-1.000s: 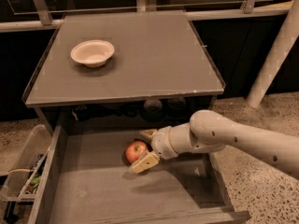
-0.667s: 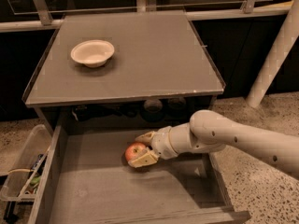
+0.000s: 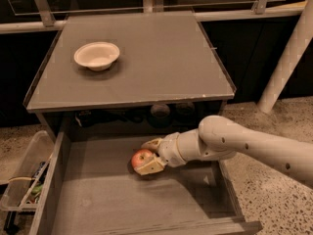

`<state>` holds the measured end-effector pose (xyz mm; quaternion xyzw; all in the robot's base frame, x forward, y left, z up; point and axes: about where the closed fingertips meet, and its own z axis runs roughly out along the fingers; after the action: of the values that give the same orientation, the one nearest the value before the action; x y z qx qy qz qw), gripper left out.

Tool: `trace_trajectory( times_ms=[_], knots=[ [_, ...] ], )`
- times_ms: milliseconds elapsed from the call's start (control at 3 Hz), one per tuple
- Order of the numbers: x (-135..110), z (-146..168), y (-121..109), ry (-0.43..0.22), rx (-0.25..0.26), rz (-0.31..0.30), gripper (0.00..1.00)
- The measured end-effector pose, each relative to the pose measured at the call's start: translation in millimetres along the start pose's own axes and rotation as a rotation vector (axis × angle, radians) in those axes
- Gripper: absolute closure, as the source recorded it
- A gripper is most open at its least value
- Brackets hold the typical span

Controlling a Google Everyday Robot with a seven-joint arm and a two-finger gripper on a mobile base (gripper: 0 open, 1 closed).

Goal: Pick apple from top drawer and place on counter

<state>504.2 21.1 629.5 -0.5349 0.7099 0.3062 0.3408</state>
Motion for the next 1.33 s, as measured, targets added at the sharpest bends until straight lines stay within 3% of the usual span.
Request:
trace_trajectory(
  times_ms=[333,667,1333],
  knots=[
    [0.0,0.0,0.0,0.000,0.000,0.000,1.00],
    [-7.9,-2.8,3.8,-0.001,-0.008,-0.013,1.00],
    [-55.2,-39.3,9.7,0.012,-0.018,-0.059,1.00]
  ],
)
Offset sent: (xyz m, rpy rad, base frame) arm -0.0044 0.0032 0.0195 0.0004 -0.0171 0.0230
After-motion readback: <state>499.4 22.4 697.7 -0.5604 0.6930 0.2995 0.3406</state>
